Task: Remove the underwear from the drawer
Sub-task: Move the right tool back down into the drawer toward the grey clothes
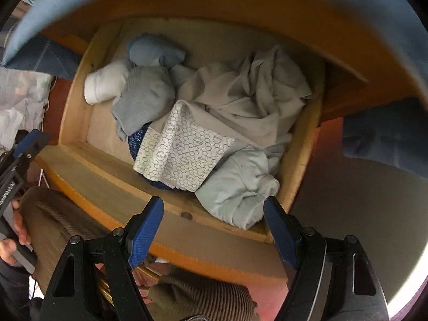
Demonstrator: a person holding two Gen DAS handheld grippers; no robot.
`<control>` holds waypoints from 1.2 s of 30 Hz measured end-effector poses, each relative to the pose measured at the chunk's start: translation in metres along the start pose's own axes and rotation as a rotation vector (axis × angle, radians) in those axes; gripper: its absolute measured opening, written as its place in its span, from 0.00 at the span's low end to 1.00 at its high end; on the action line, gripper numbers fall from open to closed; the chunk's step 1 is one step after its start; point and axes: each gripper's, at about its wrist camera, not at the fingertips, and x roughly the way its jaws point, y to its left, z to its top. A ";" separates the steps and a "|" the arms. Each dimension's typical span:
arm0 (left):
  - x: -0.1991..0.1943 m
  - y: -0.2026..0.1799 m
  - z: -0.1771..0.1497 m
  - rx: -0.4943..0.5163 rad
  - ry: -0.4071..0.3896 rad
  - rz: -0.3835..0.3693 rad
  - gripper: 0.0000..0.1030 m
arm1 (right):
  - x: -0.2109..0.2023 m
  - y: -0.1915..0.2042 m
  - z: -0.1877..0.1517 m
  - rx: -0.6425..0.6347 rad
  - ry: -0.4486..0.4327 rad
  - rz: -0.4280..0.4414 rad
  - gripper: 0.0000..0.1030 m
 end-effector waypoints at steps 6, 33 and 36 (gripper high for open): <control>0.005 0.002 0.001 -0.011 0.021 -0.013 0.56 | 0.028 0.006 0.015 -0.086 0.090 -0.034 0.73; 0.024 -0.041 0.027 0.177 0.079 -0.025 0.56 | 0.093 -0.008 0.021 -0.196 0.234 -0.122 0.77; 0.032 -0.056 0.034 0.231 0.119 -0.043 0.56 | 0.101 -0.008 0.028 -0.192 0.238 -0.137 0.75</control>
